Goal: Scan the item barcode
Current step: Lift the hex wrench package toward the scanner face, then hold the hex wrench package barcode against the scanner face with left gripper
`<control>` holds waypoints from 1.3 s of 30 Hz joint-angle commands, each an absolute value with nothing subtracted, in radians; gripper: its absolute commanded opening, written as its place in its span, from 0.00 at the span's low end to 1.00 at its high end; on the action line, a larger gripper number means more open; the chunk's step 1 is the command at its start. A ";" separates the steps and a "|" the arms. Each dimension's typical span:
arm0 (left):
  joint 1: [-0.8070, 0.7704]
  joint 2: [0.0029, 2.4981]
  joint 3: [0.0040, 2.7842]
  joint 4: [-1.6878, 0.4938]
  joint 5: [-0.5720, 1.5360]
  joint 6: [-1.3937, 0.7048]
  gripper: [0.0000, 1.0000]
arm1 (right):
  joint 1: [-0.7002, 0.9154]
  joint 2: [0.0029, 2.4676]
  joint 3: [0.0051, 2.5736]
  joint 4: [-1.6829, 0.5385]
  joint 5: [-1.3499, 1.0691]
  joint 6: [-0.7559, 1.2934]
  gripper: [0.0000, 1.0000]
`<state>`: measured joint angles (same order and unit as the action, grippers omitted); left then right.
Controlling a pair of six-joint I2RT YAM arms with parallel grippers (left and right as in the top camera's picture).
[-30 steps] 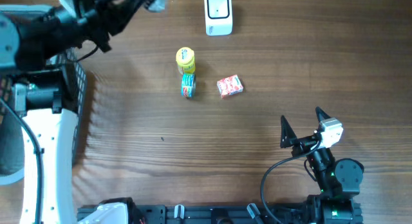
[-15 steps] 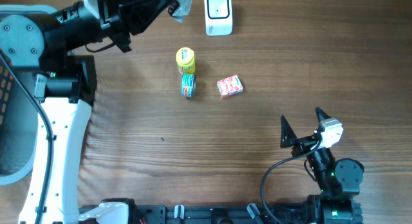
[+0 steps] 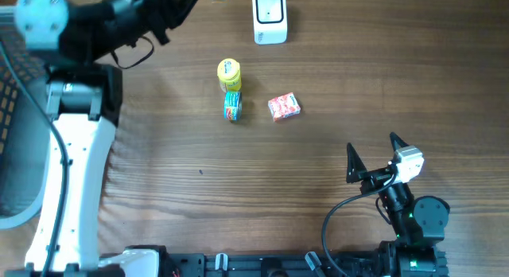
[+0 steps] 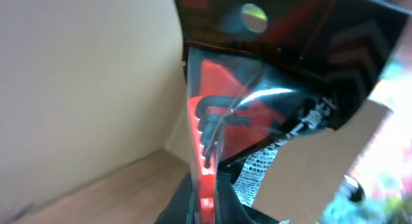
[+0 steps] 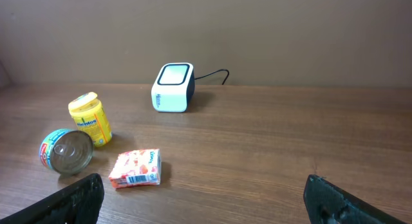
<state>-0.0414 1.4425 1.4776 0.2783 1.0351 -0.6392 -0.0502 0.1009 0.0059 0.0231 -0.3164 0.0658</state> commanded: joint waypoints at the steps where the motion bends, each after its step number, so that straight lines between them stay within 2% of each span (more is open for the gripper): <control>1: -0.053 1.526 1.485 0.259 0.911 -0.614 0.04 | -0.047 0.099 0.005 0.026 -0.314 0.062 1.00; 8: -0.163 1.645 1.485 0.056 0.501 -0.610 0.04 | -0.047 0.099 0.005 0.025 -0.314 0.062 1.00; 14: -0.262 1.708 1.485 -0.024 0.230 -0.610 0.04 | -0.047 0.099 0.005 0.026 -0.314 0.062 1.00; 21: -0.304 1.793 1.486 -0.007 0.038 -0.616 0.04 | -0.047 0.099 0.005 0.026 -0.314 0.062 1.00; 24: -0.304 1.825 1.486 0.095 -0.067 -0.624 0.04 | -0.047 0.099 0.005 0.025 -0.314 0.062 1.00; 28: -0.299 1.847 1.492 0.293 -0.107 -0.611 0.04 | -0.047 0.099 0.005 0.025 -0.314 0.062 1.00; 31: -0.299 1.889 1.561 0.316 -0.121 -0.609 0.04 | -0.047 0.099 0.005 0.026 -0.314 0.062 1.00; 39: -0.306 2.103 1.841 -0.007 0.013 -0.610 0.04 | -0.047 0.099 0.005 0.025 -0.314 0.062 1.00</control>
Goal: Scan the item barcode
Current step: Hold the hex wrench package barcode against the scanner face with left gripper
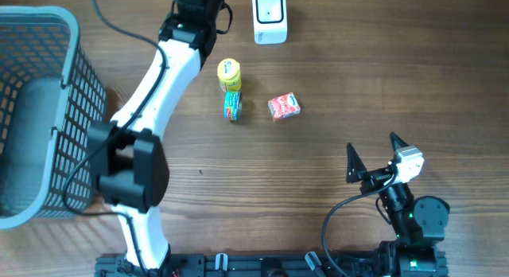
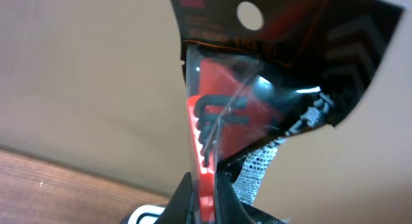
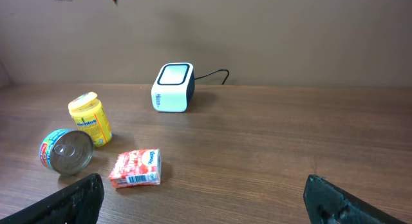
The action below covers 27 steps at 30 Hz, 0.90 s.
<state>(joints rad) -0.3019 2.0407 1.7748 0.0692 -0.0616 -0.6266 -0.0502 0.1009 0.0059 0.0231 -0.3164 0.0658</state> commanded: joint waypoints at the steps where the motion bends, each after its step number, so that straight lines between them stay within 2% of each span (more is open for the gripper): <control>1: -0.306 2.108 1.847 -0.052 0.048 -0.610 0.04 | -0.047 0.099 0.005 0.026 -0.314 0.062 1.00; 11: -0.313 2.110 1.847 -0.327 0.233 -0.615 0.04 | -0.047 0.099 0.005 0.026 -0.314 0.062 1.00; 22: -0.343 2.115 1.847 -0.459 0.219 -0.607 0.04 | -0.047 0.099 0.005 0.026 -0.314 0.062 1.00; 27: -0.345 2.119 1.848 -0.564 0.147 -0.610 0.04 | -0.047 0.099 0.005 0.026 -0.314 0.062 1.00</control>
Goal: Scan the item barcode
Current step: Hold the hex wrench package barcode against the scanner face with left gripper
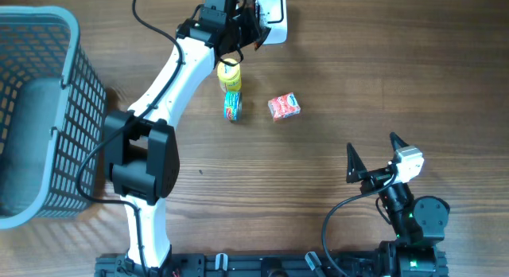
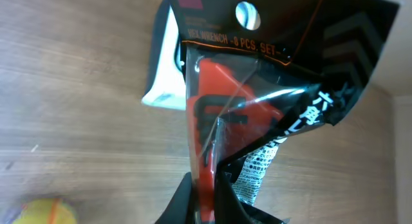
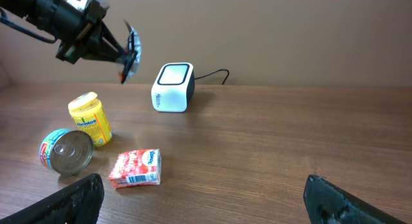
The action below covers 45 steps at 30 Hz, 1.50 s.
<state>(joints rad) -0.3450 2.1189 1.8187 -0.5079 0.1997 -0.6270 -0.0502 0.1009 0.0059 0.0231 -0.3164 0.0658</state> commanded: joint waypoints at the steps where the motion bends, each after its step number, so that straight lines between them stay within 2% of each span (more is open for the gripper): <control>1: -0.345 2.119 1.852 -0.611 0.126 -0.583 0.04 | -0.047 0.099 0.005 0.025 -0.314 0.062 1.00; 5: -0.348 2.119 1.855 -0.713 0.057 -0.443 0.04 | -0.047 0.099 0.005 0.026 -0.314 0.062 1.00; 14: -0.433 2.119 1.969 -0.656 -0.195 -0.220 0.04 | -0.047 0.099 0.005 0.025 -0.314 0.062 1.00; 23: -0.413 2.193 1.972 -0.487 -0.196 -0.220 0.04 | -0.047 0.099 0.005 0.026 -0.314 0.062 1.00; 36: -0.441 2.339 1.978 -0.466 -0.169 -0.212 0.04 | -0.047 0.099 0.005 0.025 -0.314 0.062 1.00; 45: -0.456 2.372 1.978 -0.450 -0.204 -0.130 0.04 | -0.047 0.099 0.005 0.026 -0.314 0.062 1.00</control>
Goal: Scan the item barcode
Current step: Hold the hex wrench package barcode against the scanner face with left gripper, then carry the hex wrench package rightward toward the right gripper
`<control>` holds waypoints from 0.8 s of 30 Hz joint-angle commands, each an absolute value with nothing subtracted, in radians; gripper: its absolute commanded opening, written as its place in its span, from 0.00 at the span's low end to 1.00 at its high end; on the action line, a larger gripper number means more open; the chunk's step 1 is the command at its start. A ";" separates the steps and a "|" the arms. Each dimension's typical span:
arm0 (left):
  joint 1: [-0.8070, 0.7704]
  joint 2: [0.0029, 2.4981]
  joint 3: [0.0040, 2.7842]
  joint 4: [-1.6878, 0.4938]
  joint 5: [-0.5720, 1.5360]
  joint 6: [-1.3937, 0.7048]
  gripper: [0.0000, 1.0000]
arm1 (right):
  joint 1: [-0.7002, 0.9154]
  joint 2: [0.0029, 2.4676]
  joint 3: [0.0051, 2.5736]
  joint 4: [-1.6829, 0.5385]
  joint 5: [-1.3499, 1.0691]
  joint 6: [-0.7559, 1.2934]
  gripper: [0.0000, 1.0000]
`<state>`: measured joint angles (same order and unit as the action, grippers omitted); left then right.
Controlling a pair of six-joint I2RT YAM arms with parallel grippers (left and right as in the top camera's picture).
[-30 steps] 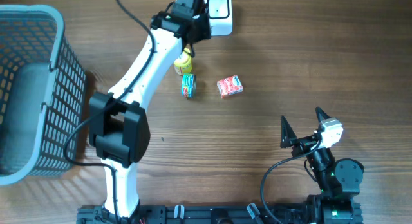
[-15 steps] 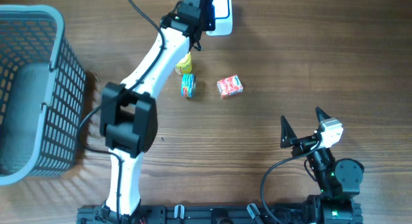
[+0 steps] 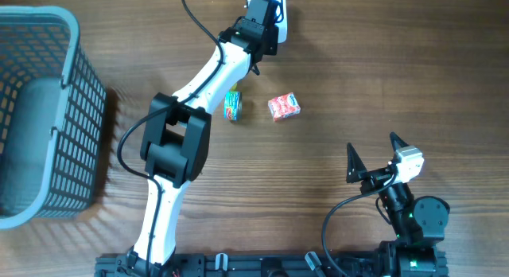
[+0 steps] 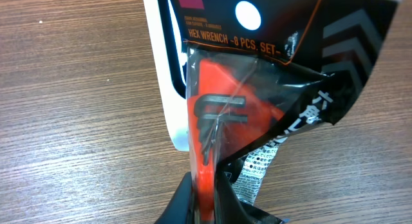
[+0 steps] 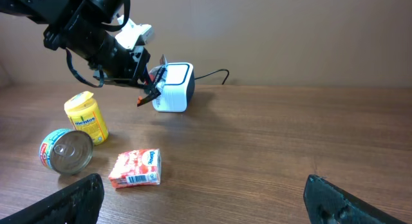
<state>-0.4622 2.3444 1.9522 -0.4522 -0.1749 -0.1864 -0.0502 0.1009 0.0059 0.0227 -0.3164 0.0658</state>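
A black and orange hex wrench pack (image 4: 257, 89) is pinched in my left gripper (image 4: 205, 199), which is shut on the pack's lower edge. The pack hangs directly over the white barcode scanner (image 4: 162, 76) at the far edge of the table, close above its window. The overhead view shows the left gripper (image 3: 258, 29) covering most of the scanner (image 3: 278, 22). From the right wrist, the pack (image 5: 152, 90) sits just in front of the scanner (image 5: 177, 89). My right gripper (image 3: 372, 154) stands open at the near right with nothing in it.
A yellow jar (image 5: 85, 118), a tin can (image 3: 232, 106) on its side and a red tissue pack (image 3: 284, 107) lie in the middle, below the left arm. A grey mesh basket (image 3: 75, 150) fills the left edge.
My left gripper, still holding the pack, has moved right from beside the scanner above the yellow jar to directly over the scanner. The right arm has not moved.
The left gripper held the pack high at the far left near the basket. It was then at the table's back edge left of the scanner, then just beside the scanner, and now holds the pack over it. The right gripper stayed open in place.
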 commanded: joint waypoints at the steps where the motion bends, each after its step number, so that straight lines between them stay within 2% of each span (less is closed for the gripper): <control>1: -0.456 2.379 1.978 -0.451 -0.214 -0.115 0.04 | -0.047 0.099 0.005 0.026 -0.314 0.062 1.00; 7: -0.456 2.410 1.978 -0.448 -0.290 -0.051 0.04 | -0.047 0.099 0.005 0.026 -0.314 0.062 1.00; 17: -0.468 2.412 2.009 -0.465 -0.290 -0.052 0.04 | -0.047 0.099 0.005 0.026 -0.314 0.062 1.00; 24: -0.554 2.387 2.197 -0.651 -0.290 -0.052 0.04 | -0.047 0.099 0.005 0.025 -0.314 0.062 1.00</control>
<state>-0.5041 2.4088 2.1025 -0.6273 -0.2775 -0.0639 -0.0502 0.1009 0.0059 0.0227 -0.3164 0.0658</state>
